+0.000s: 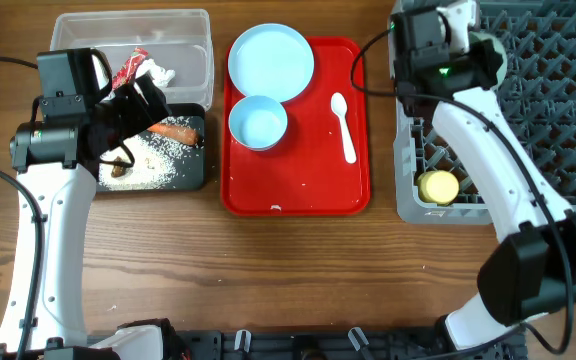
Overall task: Sort waste into correct bins and load items into the dishwasher rack
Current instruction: 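Lift the green bowl and place it upright in the rack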
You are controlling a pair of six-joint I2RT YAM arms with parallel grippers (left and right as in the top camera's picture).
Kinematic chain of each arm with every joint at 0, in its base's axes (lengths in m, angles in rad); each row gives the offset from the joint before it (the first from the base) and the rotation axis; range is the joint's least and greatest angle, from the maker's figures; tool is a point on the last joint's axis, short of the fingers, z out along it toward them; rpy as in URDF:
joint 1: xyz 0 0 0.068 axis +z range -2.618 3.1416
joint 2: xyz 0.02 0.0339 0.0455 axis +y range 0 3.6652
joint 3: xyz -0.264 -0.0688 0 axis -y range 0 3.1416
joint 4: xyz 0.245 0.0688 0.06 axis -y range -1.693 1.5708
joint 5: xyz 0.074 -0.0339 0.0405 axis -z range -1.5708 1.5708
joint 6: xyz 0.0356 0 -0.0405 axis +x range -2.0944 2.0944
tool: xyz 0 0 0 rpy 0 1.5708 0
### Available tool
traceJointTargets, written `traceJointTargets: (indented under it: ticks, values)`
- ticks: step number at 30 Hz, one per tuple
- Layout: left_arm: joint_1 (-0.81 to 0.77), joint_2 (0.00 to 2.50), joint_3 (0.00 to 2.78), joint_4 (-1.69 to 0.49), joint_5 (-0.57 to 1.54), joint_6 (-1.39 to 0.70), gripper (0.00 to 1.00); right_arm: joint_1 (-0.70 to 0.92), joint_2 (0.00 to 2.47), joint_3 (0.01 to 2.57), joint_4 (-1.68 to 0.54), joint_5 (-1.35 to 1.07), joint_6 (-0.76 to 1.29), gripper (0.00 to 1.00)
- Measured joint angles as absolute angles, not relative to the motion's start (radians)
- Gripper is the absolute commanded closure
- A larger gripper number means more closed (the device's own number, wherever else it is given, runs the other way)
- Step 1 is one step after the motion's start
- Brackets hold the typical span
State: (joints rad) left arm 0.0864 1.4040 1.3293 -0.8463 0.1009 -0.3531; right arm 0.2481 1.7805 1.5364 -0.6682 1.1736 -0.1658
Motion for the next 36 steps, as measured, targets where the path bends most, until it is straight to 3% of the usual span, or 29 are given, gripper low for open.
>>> traceJointTargets:
  ticks: [6, 9, 12, 18, 32, 34, 36]
  values:
    - [0.086, 1.404, 1.329, -0.849, 0.101, -0.353, 0.0, 0.195, 1.904, 1.528, -0.127, 1.193, -0.389, 0.96]
    - [0.086, 1.404, 1.329, -0.849, 0.101, -0.353, 0.0, 0.184, 2.032, 1.527, 0.252, 1.202, -0.68, 0.96]
    - [0.086, 1.404, 1.329, -0.849, 0.101, -0.353, 0.0, 0.185, 2.106, 1.527, 0.426, 1.205, -0.849, 0.96]
    - [0.086, 1.404, 1.329, -0.849, 0.101, -0.353, 0.0, 0.185, 2.201, 1.527, 0.451, 1.205, -1.01, 0.96]
    - [0.086, 1.404, 1.329, -0.849, 0.101, -0.353, 0.0, 0.236, 2.206, 1.528, 0.362, 1.224, -1.024, 0.96]
    - [0.086, 1.404, 1.329, -0.849, 0.101, -0.353, 0.0, 0.248, 2.206, 1.53, 0.332, 1.243, -1.023, 0.82]
    - [0.086, 1.404, 1.329, -0.849, 0.101, -0.353, 0.0, 0.253, 2.207, 1.53, 0.315, 1.246, -1.023, 0.82]
